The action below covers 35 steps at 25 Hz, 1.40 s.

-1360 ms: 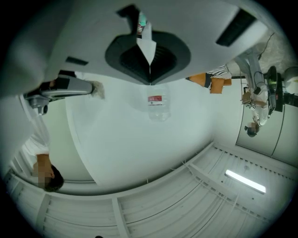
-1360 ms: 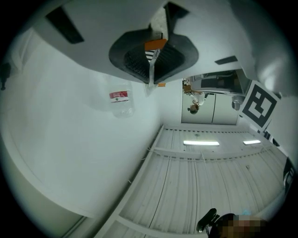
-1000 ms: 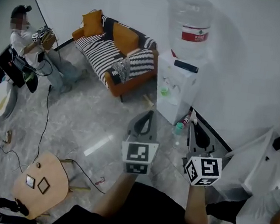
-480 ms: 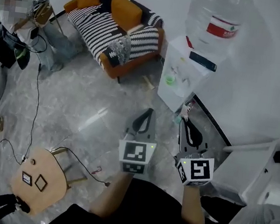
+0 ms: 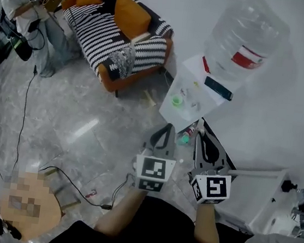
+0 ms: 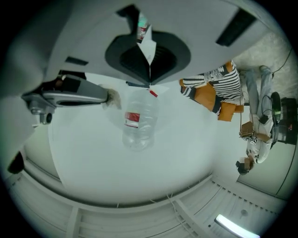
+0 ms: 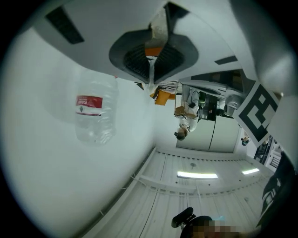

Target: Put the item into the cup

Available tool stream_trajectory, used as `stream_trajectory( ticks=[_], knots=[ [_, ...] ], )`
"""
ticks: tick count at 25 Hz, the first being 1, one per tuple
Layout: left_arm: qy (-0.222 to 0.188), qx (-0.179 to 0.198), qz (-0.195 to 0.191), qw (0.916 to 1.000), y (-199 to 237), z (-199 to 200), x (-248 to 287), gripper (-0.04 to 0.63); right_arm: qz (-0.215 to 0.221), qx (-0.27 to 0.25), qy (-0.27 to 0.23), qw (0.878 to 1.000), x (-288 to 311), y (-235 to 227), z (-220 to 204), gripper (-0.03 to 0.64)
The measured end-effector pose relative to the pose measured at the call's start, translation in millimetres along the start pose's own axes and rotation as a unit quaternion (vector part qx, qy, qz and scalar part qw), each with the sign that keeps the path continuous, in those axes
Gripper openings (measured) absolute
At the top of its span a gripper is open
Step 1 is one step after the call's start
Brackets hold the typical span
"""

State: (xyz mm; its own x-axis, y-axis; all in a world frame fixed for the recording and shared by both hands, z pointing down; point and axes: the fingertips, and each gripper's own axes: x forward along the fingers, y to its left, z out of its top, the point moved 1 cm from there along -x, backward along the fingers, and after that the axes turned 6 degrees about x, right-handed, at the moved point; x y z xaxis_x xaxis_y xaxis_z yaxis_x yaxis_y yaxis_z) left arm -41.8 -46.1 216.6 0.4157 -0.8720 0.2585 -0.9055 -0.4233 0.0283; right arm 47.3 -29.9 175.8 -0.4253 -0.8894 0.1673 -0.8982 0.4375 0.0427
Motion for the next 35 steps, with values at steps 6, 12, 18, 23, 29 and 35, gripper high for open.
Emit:
stream_trajectory(
  ticks=[6,12,18,23,29,35],
  knots=[
    [0.003,0.009,-0.017,0.9998,8,4,26,0.014,-0.009,-0.044,0.013,0.999,26,-2,-1,0.035],
    [0.021,0.012,-0.025,0.9994,11,-1,48,0.014,-0.017,-0.036,0.022,0.999,39,-17,-5,0.035],
    [0.044,0.011,-0.022,0.9988,18,-14,68,0.014,-0.02,-0.019,0.043,0.999,47,-30,-24,0.035],
    [0.062,0.01,-0.014,0.9979,27,-30,85,0.014,-0.014,-0.001,0.062,0.998,63,-40,-48,0.035],
    [0.096,0.022,0.0,0.9952,40,-68,106,0.014,0.005,0.023,0.081,0.996,101,-49,-89,0.035],
    [0.131,0.016,0.013,0.9911,53,-112,148,0.014,0.01,0.044,0.101,0.994,145,-71,-140,0.035]
  ],
)
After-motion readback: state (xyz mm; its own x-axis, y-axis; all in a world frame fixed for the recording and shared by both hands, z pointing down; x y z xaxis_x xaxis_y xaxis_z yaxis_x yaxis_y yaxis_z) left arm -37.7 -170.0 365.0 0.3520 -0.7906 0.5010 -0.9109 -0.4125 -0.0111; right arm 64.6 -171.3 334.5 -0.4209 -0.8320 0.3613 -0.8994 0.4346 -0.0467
